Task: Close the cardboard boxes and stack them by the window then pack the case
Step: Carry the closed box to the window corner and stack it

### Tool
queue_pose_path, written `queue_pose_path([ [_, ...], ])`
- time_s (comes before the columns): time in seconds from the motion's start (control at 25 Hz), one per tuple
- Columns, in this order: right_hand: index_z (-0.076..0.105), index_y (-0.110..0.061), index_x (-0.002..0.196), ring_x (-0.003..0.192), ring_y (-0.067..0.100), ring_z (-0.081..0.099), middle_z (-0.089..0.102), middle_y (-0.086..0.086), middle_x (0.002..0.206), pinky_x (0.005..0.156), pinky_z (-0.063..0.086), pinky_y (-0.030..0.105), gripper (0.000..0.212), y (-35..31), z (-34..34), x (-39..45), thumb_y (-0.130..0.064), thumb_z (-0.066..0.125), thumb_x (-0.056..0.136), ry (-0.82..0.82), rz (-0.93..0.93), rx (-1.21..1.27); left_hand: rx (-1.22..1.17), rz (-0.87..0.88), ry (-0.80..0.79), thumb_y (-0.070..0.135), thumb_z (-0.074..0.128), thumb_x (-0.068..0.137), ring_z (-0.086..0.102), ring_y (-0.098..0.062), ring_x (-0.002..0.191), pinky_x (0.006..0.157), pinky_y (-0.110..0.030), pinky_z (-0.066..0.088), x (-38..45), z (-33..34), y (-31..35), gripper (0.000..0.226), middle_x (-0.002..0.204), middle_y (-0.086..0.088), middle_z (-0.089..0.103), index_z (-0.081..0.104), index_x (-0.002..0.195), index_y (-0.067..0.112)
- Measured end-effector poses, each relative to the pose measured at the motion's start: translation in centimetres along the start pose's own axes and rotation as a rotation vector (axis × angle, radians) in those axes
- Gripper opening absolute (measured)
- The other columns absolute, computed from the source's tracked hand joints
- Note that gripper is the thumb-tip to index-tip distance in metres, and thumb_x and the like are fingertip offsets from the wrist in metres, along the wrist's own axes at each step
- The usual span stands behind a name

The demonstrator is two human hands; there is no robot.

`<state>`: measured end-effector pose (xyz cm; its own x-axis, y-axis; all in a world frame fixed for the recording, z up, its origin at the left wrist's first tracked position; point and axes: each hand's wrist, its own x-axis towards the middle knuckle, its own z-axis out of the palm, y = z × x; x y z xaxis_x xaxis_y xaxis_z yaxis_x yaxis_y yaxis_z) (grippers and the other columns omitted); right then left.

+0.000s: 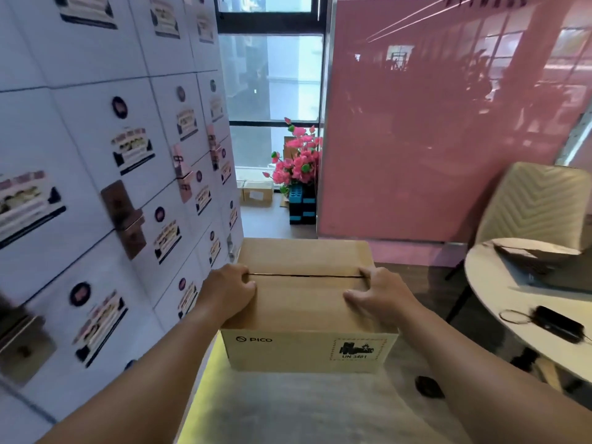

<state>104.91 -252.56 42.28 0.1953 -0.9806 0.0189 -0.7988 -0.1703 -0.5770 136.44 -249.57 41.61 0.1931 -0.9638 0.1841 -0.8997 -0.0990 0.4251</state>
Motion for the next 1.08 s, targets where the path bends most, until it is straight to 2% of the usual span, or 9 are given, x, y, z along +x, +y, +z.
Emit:
queue_pose_path([
  [0.08, 0.064, -0.019, 0.125, 0.072, -0.008, 0.052, 0.048, -0.030, 0.082, 0.056, 0.038, 0.012, 0.058, 1.1, 0.2, 6.6, -0.050, 0.078, 0.078, -0.014, -0.003, 0.015, 0.006, -0.006, -0.015, 0.038, 0.060, 0.088, 0.056, -0.016, 0.079, 0.063, -0.024, 0.040, 6.0, 1.7, -0.1, 0.026, 0.093, 0.002, 0.068, 0.072, 0.106, 0.025],
  [0.16, 0.063, -0.019, 0.126, 0.075, -0.004, 0.055, 0.050, -0.028, 0.085, 0.061, 0.041, 0.014, 0.058, 2.4, 0.4, 14.3, -0.049, 0.078, 0.079, -0.021, -0.022, 0.026, 0.000, -0.019, -0.039, 0.037, 0.060, 0.088, 0.060, -0.020, 0.085, 0.073, -0.028, 0.049, 13.1, 3.7, 0.1, 0.027, 0.099, -0.001, 0.070, 0.073, 0.108, 0.025],
  [0.28, 0.061, -0.021, 0.130, 0.086, 0.010, 0.058, 0.060, -0.012, 0.099, 0.070, 0.045, 0.025, 0.059, 2.9, -0.1, 26.1, -0.051, 0.074, 0.080, -0.014, -0.026, -0.003, -0.028, -0.088, -0.054, 0.035, 0.059, 0.087, 0.064, -0.025, 0.095, 0.084, -0.035, 0.054, 23.4, 5.5, 0.9, 0.026, 0.100, -0.002, 0.071, 0.073, 0.106, 0.025],
  [0.4, 0.059, -0.023, 0.133, 0.099, 0.019, 0.060, 0.064, 0.000, 0.119, 0.080, 0.048, 0.032, 0.064, 2.6, -0.4, 36.2, -0.054, 0.072, 0.079, -0.038, -0.017, -0.023, -0.023, -0.134, -0.041, 0.032, 0.058, 0.087, 0.063, -0.023, 0.088, 0.077, -0.034, 0.054, 32.1, 6.6, 0.7, 0.020, 0.093, 0.000, 0.070, 0.072, 0.097, 0.023],
  [0.56, 0.059, -0.021, 0.133, 0.107, 0.021, 0.060, 0.064, 0.002, 0.122, 0.091, 0.051, 0.036, 0.063, 1.7, 0.6, 49.0, -0.053, 0.073, 0.080, -0.081, -0.014, -0.036, -0.019, -0.183, -0.033, 0.030, 0.057, 0.085, 0.061, -0.024, 0.082, 0.068, -0.031, 0.048, 43.4, 8.6, -1.3, 0.016, 0.087, 0.000, 0.068, 0.070, 0.089, 0.021],
  [0.72, 0.061, -0.019, 0.131, 0.102, 0.019, 0.059, 0.065, 0.003, 0.123, 0.084, 0.046, 0.028, 0.060, 0.8, 3.0, 63.0, -0.048, 0.076, 0.081, -0.101, 0.023, -0.031, -0.017, -0.200, -0.028, 0.028, 0.057, 0.084, 0.062, -0.026, 0.088, 0.067, -0.030, 0.042, 57.1, 12.0, -4.6, 0.018, 0.095, -0.004, 0.070, 0.071, 0.093, 0.019],
  [0.84, 0.061, -0.017, 0.130, 0.107, 0.022, 0.059, 0.064, 0.006, 0.126, 0.085, 0.044, 0.027, 0.058, -0.1, 4.3, 73.0, -0.045, 0.076, 0.081, -0.089, 0.063, -0.048, -0.040, -0.190, -0.026, 0.027, 0.059, 0.084, 0.064, -0.028, 0.093, 0.075, -0.031, 0.050, 67.5, 13.8, -7.0, 0.023, 0.098, -0.006, 0.072, 0.073, 0.100, 0.018],
  [0.96, 0.062, -0.018, 0.128, 0.099, 0.019, 0.058, 0.066, 0.004, 0.125, 0.081, 0.042, 0.026, 0.056, -1.5, 4.6, 82.8, -0.045, 0.076, 0.080, -0.067, 0.089, -0.058, -0.044, -0.165, -0.026, 0.030, 0.060, 0.086, 0.065, -0.027, 0.094, 0.080, -0.034, 0.054, 77.9, 14.0, -8.4, 0.026, 0.101, -0.006, 0.072, 0.073, 0.105, 0.018],
  [1.08, 0.060, -0.018, 0.134, 0.114, 0.025, 0.061, 0.065, 0.004, 0.130, 0.091, 0.046, 0.030, 0.064, -2.0, 4.8, 91.6, -0.048, 0.075, 0.079, -0.064, 0.112, -0.061, -0.018, -0.136, -0.028, 0.031, 0.059, 0.087, 0.064, -0.026, 0.093, 0.075, -0.030, 0.050, 87.0, 14.7, -9.5, 0.027, 0.103, -0.006, 0.072, 0.072, 0.109, 0.020],
])
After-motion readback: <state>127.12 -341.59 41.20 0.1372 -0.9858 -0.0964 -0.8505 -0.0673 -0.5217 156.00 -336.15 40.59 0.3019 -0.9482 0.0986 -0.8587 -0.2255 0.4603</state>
